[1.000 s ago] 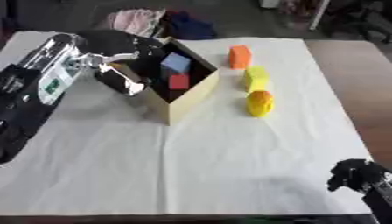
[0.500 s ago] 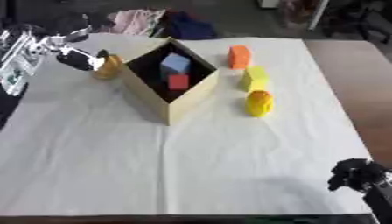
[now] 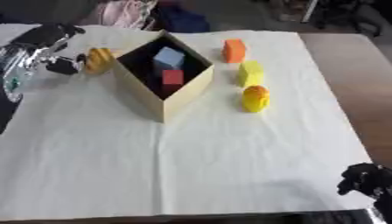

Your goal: Pick up objects on the table and place them in the box.

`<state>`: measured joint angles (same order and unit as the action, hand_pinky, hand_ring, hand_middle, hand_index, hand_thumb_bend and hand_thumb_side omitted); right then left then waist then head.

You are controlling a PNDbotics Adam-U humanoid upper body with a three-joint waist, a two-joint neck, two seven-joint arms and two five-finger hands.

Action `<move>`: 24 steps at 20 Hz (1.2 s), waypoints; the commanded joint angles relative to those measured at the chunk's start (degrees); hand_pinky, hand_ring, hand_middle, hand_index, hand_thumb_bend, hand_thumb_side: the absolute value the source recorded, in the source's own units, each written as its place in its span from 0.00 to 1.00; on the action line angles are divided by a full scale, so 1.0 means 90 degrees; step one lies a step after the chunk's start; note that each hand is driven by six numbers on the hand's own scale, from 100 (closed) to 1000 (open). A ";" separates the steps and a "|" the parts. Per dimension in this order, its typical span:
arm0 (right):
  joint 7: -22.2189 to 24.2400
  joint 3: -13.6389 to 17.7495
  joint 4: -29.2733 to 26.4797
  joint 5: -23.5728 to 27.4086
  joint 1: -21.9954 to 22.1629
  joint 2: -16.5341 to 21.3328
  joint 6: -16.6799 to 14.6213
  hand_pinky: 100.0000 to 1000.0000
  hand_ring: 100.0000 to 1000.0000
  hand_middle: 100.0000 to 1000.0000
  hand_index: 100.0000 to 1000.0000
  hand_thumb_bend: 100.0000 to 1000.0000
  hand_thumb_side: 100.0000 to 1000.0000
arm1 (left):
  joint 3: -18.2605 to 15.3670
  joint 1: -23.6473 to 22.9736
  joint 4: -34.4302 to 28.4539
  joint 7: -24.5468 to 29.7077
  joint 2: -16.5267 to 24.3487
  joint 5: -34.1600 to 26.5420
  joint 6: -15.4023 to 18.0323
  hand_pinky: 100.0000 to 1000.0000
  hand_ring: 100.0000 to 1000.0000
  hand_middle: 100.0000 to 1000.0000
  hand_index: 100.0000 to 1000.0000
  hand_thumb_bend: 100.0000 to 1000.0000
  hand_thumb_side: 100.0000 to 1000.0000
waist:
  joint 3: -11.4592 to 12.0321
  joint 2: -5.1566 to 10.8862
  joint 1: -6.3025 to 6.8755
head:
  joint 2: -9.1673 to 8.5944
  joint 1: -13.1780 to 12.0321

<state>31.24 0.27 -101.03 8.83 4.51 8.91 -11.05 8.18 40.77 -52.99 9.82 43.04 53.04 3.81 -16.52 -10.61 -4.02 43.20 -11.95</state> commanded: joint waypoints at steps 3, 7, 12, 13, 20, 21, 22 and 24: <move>0.0014 -0.0008 -0.0066 0.0080 -0.0050 0.0148 -0.0043 0.49 0.52 0.55 0.67 0.00 0.75 | -0.0075 0.0054 0.0103 -0.0121 0.0057 0.0044 -0.0004 0.81 0.81 0.86 0.96 0.00 0.32 | -0.0054 -0.0051 -0.0098 | -0.0107 -0.0109; 0.0009 -0.0013 -0.0059 0.0086 -0.0058 0.0150 -0.0048 0.49 0.52 0.55 0.67 0.00 0.75 | -0.0030 0.0034 0.0150 -0.0156 -0.0017 0.0094 0.0014 0.77 0.76 0.81 0.91 0.00 0.20 | -0.0061 -0.0077 -0.0108 | -0.0092 -0.0140; 0.0015 -0.0018 -0.0057 0.0084 -0.0068 0.0148 -0.0043 0.49 0.52 0.55 0.67 0.00 0.75 | -0.0016 0.0019 0.0162 -0.0337 -0.0088 0.0098 0.0008 0.71 0.65 0.70 0.81 0.00 0.19 | -0.0039 -0.0075 -0.0111 | -0.0074 -0.0159; 0.0014 -0.0018 -0.0055 0.0083 -0.0070 0.0148 -0.0042 0.49 0.52 0.55 0.67 0.00 0.75 | -0.0010 0.0020 0.0160 -0.0406 -0.0106 0.0095 0.0006 0.69 0.60 0.63 0.76 0.00 0.19 | -0.0034 -0.0072 -0.0112 | -0.0070 -0.0166; 0.0012 -0.0009 -0.0047 0.0070 -0.0075 0.0144 -0.0038 0.49 0.52 0.55 0.67 0.00 0.75 | 0.0068 0.0024 -0.0081 -0.1498 -0.0204 0.0098 -0.0141 0.52 0.36 0.34 0.51 0.00 0.16 | 0.0011 -0.0043 -0.0110 | -0.0030 -0.0204; 0.0010 -0.0007 -0.0048 0.0067 -0.0077 0.0144 -0.0038 0.49 0.52 0.55 0.67 0.00 0.75 | 0.0101 0.0016 -0.0171 -0.1701 -0.0193 0.0067 -0.0160 0.51 0.34 0.32 0.49 0.00 0.16 | 0.0016 -0.0037 -0.0105 | -0.0025 -0.0201; 0.0009 -0.0004 -0.0049 0.0064 -0.0081 0.0143 -0.0038 0.49 0.53 0.55 0.67 0.00 0.75 | 0.0132 0.0005 -0.0283 -0.1865 -0.0167 0.0027 -0.0169 0.51 0.34 0.32 0.49 0.00 0.16 | 0.0021 -0.0029 -0.0099 | -0.0019 -0.0199; 0.0002 0.0008 -0.0052 0.0058 -0.0087 0.0141 -0.0039 0.49 0.53 0.55 0.67 0.00 0.74 | 0.0194 -0.0008 -0.0578 -0.2023 -0.0043 -0.0041 -0.0150 0.51 0.34 0.32 0.49 0.00 0.16 | 0.0033 -0.0011 -0.0080 | 0.0001 -0.0184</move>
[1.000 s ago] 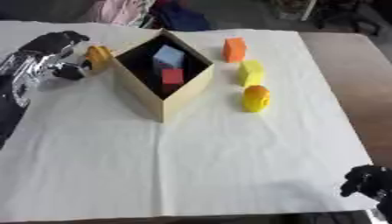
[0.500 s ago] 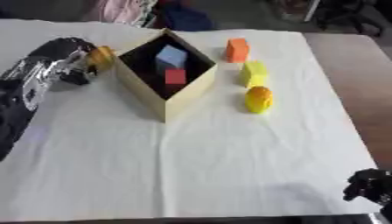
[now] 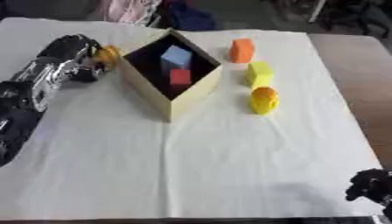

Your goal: Pick up objects on the table and place them in the box.

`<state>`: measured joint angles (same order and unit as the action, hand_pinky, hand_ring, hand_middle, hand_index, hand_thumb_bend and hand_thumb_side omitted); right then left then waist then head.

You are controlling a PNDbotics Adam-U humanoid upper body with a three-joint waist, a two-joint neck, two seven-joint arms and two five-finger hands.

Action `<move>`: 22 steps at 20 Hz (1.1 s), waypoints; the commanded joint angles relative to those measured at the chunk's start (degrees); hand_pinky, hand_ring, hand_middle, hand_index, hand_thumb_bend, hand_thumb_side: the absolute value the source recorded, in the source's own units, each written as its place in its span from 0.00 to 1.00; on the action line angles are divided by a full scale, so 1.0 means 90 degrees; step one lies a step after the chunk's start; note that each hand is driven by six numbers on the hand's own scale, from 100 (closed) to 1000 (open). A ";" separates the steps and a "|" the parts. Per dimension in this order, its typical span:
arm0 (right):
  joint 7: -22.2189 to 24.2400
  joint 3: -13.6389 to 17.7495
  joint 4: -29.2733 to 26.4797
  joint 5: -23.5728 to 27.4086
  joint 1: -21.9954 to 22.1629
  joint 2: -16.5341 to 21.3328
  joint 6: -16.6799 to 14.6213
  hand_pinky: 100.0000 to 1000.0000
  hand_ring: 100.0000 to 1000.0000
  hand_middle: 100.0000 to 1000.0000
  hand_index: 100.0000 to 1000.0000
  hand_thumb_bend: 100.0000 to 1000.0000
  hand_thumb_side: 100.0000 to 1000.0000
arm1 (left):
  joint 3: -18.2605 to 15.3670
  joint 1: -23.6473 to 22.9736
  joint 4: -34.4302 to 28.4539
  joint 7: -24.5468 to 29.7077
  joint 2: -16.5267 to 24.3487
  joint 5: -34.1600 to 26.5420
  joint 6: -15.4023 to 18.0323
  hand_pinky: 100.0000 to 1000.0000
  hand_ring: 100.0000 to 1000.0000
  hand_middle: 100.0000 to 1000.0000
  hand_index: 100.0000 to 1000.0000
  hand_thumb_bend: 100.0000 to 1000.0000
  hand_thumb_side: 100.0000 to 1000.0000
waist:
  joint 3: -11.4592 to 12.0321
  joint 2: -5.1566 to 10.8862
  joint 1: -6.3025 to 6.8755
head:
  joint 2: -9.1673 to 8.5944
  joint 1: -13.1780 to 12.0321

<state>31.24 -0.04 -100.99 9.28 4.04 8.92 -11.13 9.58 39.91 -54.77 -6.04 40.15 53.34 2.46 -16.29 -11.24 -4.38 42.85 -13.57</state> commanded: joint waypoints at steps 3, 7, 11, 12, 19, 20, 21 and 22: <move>-0.0018 0.0070 -0.0059 -0.0011 -0.0036 0.0149 -0.0025 0.49 0.52 0.55 0.67 0.00 0.74 | 0.0049 0.0056 -0.1037 -0.0239 0.0561 -0.0246 0.0037 0.52 0.35 0.32 0.49 0.00 0.16 | 0.0046 0.0080 0.0004 | 0.0077 0.0034; -0.0023 0.0080 -0.0069 -0.0031 -0.0045 0.0163 -0.0016 0.49 0.53 0.55 0.67 0.00 0.74 | 0.0016 0.0039 -0.2010 -0.0018 0.0920 -0.0851 0.0104 0.55 0.37 0.34 0.51 0.00 0.15 | 0.0087 0.0109 0.0052 | 0.0128 0.0145; -0.0022 0.0083 -0.0067 -0.0042 -0.0038 0.0177 -0.0012 0.49 0.53 0.55 0.67 0.00 0.74 | 0.0136 0.0032 -0.2892 0.0396 0.1113 -0.1425 0.0352 0.57 0.40 0.36 0.53 0.00 0.14 | 0.0096 0.0125 0.0070 | 0.0140 0.0230; -0.0019 0.0079 -0.0066 -0.0043 -0.0040 0.0178 -0.0012 0.49 0.53 0.55 0.67 0.00 0.74 | 0.0197 0.0031 -0.3080 0.0515 0.1117 -0.1514 0.0407 0.57 0.40 0.36 0.53 0.00 0.14 | 0.0091 0.0128 0.0070 | 0.0141 0.0236; 0.0003 0.0066 -0.0062 -0.0037 -0.0049 0.0170 -0.0012 0.49 0.53 0.55 0.67 0.00 0.74 | 0.0726 -0.0017 -0.3549 0.1498 0.0951 -0.1416 0.0738 0.61 0.45 0.42 0.59 0.00 0.16 | 0.0041 0.0138 0.0066 | 0.0126 0.0294; 0.0007 0.0064 -0.0060 -0.0037 -0.0051 0.0167 -0.0011 0.49 0.53 0.55 0.67 0.00 0.74 | 0.0785 -0.0031 -0.3483 0.1649 0.0903 -0.1333 0.0781 0.62 0.47 0.43 0.60 0.00 0.17 | 0.0034 0.0139 0.0067 | 0.0116 0.0306; 0.0010 0.0064 -0.0059 -0.0037 -0.0052 0.0164 -0.0009 0.49 0.53 0.55 0.67 0.00 0.74 | 0.0818 -0.0037 -0.3414 0.1767 0.0859 -0.1262 0.0817 0.63 0.48 0.45 0.61 0.00 0.17 | 0.0031 0.0139 0.0066 | 0.0111 0.0314; 0.0011 0.0065 -0.0059 -0.0037 -0.0054 0.0161 -0.0009 0.49 0.53 0.55 0.67 0.00 0.74 | 0.0848 -0.0058 -0.3326 0.1889 0.0820 -0.1197 0.0842 0.64 0.51 0.47 0.63 0.00 0.17 | 0.0027 0.0138 0.0067 | 0.0111 0.0325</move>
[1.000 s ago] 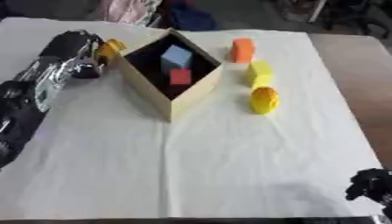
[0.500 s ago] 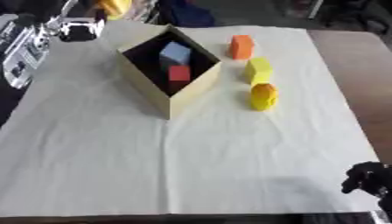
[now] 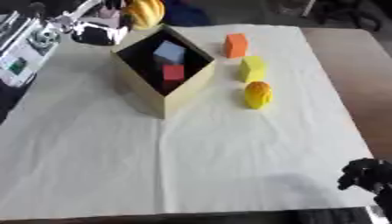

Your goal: Pick up objects on the table and place them in the box.

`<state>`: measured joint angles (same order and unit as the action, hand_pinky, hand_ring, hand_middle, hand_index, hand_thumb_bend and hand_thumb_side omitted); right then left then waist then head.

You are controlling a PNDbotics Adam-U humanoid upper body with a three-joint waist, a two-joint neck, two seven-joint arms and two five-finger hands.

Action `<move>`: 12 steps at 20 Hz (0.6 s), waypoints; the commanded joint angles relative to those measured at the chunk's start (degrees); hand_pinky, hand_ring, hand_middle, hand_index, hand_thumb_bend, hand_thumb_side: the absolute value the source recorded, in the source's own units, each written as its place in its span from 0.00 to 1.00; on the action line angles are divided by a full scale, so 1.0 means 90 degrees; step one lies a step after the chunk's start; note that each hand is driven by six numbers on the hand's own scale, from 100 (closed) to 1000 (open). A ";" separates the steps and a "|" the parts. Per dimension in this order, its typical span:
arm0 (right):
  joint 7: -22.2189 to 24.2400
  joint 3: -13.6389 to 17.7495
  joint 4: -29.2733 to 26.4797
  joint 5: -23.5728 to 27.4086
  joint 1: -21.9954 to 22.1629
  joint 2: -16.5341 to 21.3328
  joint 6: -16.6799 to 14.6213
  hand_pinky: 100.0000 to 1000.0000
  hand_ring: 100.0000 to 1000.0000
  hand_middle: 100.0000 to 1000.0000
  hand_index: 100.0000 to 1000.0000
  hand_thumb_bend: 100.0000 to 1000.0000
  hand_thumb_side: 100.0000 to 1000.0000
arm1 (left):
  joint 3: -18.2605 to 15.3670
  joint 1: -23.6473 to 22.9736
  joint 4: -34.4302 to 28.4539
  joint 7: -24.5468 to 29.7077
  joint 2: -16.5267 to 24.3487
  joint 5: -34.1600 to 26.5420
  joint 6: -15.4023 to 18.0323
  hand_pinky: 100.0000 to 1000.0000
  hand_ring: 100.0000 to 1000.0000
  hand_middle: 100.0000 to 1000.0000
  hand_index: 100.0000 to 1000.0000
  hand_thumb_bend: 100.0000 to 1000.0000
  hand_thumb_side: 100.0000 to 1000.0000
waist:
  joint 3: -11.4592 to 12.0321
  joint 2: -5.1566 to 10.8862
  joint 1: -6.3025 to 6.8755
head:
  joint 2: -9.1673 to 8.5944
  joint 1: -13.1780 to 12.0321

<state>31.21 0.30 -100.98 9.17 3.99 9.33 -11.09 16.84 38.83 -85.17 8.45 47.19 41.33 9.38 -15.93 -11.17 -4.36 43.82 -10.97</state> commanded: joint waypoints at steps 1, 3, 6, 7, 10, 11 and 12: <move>0.0014 0.0029 -0.0059 -0.0024 -0.0050 0.0113 -0.0013 0.49 0.53 0.55 0.67 0.00 0.74 | 0.0066 0.0044 0.0148 0.0417 0.0003 0.0204 0.0097 0.65 0.53 0.49 0.65 0.00 0.18 | -0.0014 0.0131 0.0064 | 0.0008 0.0044; 0.0016 0.0029 -0.0060 -0.0021 -0.0051 0.0112 -0.0011 0.49 0.53 0.55 0.67 0.00 0.74 | 0.0085 0.0028 0.0317 0.0674 -0.0047 0.0339 0.0134 0.68 0.58 0.56 0.71 0.00 0.19 | -0.0013 0.0131 0.0064 | 0.0004 0.0056; 0.0027 0.0024 -0.0063 -0.0019 -0.0053 0.0112 -0.0010 0.49 0.53 0.55 0.67 0.00 0.74 | 0.0060 0.0008 0.0529 0.0960 -0.0093 0.0592 0.0138 0.70 0.64 0.64 0.76 0.00 0.20 | -0.0009 0.0132 0.0062 | -0.0006 0.0069; 0.0029 0.0026 -0.0064 -0.0019 -0.0054 0.0111 -0.0011 0.49 0.53 0.55 0.67 0.00 0.74 | 0.0045 -0.0004 0.0574 0.1021 -0.0099 0.0688 0.0125 0.70 0.64 0.64 0.76 0.00 0.20 | -0.0009 0.0133 0.0061 | -0.0005 0.0073; 0.0020 0.0036 -0.0061 -0.0022 -0.0050 0.0114 -0.0014 0.49 0.53 0.55 0.67 0.00 0.74 | 0.0000 -0.0045 0.0655 0.1315 -0.0081 0.0904 0.0076 0.80 0.78 0.80 0.93 0.00 0.22 | 0.0002 0.0135 0.0057 | -0.0006 0.0083; 0.0020 0.0035 -0.0060 -0.0023 -0.0050 0.0115 -0.0014 0.49 0.53 0.55 0.67 0.00 0.74 | -0.0023 -0.0050 0.0664 0.1431 -0.0066 0.0950 0.0060 0.80 0.78 0.82 0.94 0.00 0.22 | 0.0008 0.0136 0.0056 | -0.0009 0.0087; 0.0022 0.0032 -0.0060 -0.0023 -0.0048 0.0116 -0.0015 0.49 0.53 0.55 0.67 0.00 0.74 | -0.0063 -0.0052 0.0650 0.1507 -0.0053 0.0977 0.0037 0.83 0.82 0.86 0.97 0.00 0.22 | 0.0015 0.0137 0.0056 | -0.0010 0.0093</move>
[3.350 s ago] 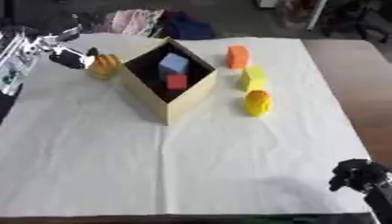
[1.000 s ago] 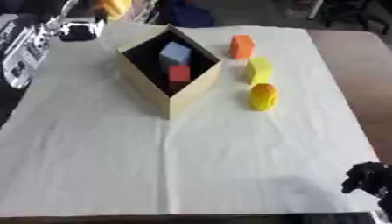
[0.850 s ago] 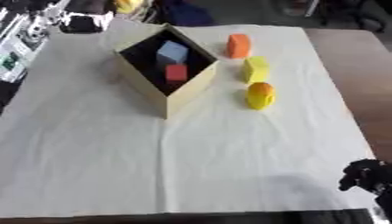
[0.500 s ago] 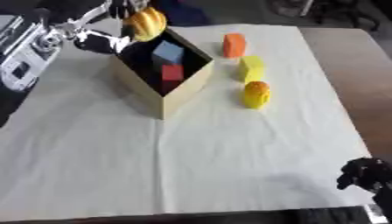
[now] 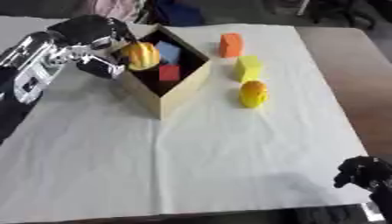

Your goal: Pick up objects on the table and place them in the box.

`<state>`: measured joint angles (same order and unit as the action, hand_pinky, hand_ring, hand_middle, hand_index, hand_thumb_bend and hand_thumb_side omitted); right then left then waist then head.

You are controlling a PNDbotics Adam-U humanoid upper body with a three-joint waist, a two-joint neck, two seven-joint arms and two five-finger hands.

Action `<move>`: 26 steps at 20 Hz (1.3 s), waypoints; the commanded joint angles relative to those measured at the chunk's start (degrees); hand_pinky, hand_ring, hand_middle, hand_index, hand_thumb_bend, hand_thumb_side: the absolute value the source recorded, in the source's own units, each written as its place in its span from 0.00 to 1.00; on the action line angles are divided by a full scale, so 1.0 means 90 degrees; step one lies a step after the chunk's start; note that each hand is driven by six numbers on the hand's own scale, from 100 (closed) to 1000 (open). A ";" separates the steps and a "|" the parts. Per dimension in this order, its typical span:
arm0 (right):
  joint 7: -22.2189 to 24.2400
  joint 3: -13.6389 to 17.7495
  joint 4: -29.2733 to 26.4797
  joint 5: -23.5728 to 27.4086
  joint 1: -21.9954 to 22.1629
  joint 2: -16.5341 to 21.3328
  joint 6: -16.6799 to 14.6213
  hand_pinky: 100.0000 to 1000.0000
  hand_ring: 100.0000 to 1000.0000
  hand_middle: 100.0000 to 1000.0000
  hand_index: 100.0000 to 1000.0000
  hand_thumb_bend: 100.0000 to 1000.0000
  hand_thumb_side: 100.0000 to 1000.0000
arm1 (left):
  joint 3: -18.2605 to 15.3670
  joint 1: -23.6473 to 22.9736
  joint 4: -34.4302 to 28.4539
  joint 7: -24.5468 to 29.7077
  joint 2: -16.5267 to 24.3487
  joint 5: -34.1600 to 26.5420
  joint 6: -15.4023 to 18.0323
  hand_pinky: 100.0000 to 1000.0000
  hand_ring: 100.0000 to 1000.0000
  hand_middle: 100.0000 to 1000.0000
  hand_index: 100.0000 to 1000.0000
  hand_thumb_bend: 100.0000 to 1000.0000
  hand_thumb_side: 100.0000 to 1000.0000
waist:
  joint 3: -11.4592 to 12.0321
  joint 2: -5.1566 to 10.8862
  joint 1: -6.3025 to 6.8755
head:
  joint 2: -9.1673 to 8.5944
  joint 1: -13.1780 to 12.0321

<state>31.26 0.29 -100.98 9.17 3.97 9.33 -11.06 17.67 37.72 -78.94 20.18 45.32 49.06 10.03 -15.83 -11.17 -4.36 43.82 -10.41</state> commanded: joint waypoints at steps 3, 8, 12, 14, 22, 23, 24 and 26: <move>0.0022 0.0032 -0.0059 -0.0025 -0.0042 0.0120 -0.0022 0.49 0.53 0.55 0.67 0.00 0.74 | -0.0288 0.0043 -0.0128 0.0215 0.0198 0.0091 -0.0143 0.86 0.86 0.92 0.99 0.00 0.27 | 0.0020 0.0142 0.0051 | -0.0006 0.0049; 0.0012 0.0070 -0.0071 -0.0055 -0.0205 0.0270 -0.0130 0.50 0.53 0.55 0.68 0.00 0.62 | -0.0560 -0.0173 -0.0674 -0.0219 0.0378 -0.0548 -0.0293 0.84 0.81 0.84 0.94 0.00 0.16 | 0.0053 0.0177 0.0036 | 0.0002 0.0089; -0.0132 0.0213 -0.0029 -0.0055 -0.0985 0.0975 -0.0576 0.51 0.54 0.56 0.71 0.00 0.35 | -0.0877 -0.0699 -0.1775 -0.1024 0.0676 -0.2048 -0.0464 0.84 0.76 0.77 0.88 0.00 0.19 | 0.0205 0.0219 0.0020 | -0.0007 0.0239; -0.0236 0.0257 0.0120 -0.0133 -0.1465 0.1443 -0.0904 0.52 0.54 0.57 0.72 0.00 0.26 | -0.1025 -0.1079 -0.2423 -0.1394 0.0831 -0.2905 -0.0569 0.83 0.75 0.75 0.87 0.00 0.22 | 0.0332 0.0222 0.0027 | -0.0018 0.0375; -0.0175 -0.0121 0.1802 -0.0822 -0.3183 0.2844 -0.1955 0.58 0.61 0.66 0.82 0.00 0.23 | -0.1575 -0.2413 -0.3940 -0.2333 0.0474 -0.4733 -0.0673 0.81 0.69 0.68 0.83 0.00 0.38 | 0.0896 0.0172 0.0100 | -0.0171 0.1036; -0.0064 -0.0187 0.2176 -0.1001 -0.3397 0.2920 -0.2064 0.59 0.62 0.67 0.84 0.00 0.27 | -0.1607 -0.2524 -0.3951 -0.2379 0.0315 -0.4811 -0.0580 0.81 0.69 0.68 0.82 0.00 0.39 | 0.0965 0.0170 0.0119 | -0.0182 0.1108; 0.0032 -0.0233 0.2531 -0.1184 -0.3580 0.2955 -0.2185 0.61 0.64 0.69 0.86 0.00 0.33 | -0.1628 -0.2612 -0.3956 -0.2402 0.0179 -0.4859 -0.0489 0.81 0.69 0.67 0.82 0.00 0.40 | 0.1021 0.0167 0.0133 | -0.0188 0.1165; 0.0140 -0.0277 0.3221 -0.1621 -0.3924 0.2953 -0.2428 0.62 0.66 0.71 0.88 0.00 0.34 | -0.1639 -0.2783 -0.3960 -0.2353 -0.0125 -0.4860 -0.0327 0.81 0.69 0.67 0.82 0.00 0.40 | 0.1136 0.0158 0.0156 | -0.0198 0.1273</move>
<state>31.86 -2.23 -74.96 -3.30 -30.27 33.54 -31.54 3.97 12.40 -113.45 -0.83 44.53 6.00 6.13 -5.34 -10.87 -3.91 42.71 0.31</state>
